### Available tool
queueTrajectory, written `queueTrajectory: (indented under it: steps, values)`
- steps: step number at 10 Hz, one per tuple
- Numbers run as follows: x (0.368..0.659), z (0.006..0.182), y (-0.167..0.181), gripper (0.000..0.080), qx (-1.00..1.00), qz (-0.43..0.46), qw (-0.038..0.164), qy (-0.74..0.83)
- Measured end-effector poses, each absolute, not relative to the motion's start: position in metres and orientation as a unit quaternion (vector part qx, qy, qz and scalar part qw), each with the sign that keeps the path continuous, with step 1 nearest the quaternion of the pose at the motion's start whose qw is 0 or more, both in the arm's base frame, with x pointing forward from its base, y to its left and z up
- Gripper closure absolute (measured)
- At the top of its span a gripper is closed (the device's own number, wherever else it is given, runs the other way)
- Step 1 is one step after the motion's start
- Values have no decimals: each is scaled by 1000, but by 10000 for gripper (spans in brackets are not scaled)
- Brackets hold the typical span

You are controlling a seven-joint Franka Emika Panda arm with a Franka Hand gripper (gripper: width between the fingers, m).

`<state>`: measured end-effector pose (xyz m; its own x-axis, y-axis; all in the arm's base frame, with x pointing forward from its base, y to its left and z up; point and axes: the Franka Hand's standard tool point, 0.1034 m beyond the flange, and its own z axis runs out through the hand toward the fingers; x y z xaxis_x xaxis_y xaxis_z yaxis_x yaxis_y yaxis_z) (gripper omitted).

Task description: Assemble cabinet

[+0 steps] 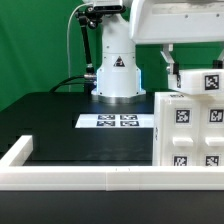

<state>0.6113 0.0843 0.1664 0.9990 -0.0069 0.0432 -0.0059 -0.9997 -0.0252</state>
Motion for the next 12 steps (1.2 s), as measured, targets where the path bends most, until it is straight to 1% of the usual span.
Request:
queueTrajectory:
  steps: [4,8,11,12]
  values:
    - [615,167,85,240,-991,-38,18,128]
    - [613,166,87,240,-953,-39,27,299]
    - [611,166,89,240,-885,-41,48,461]
    - [611,167,90,240,-866,-38,51,497]
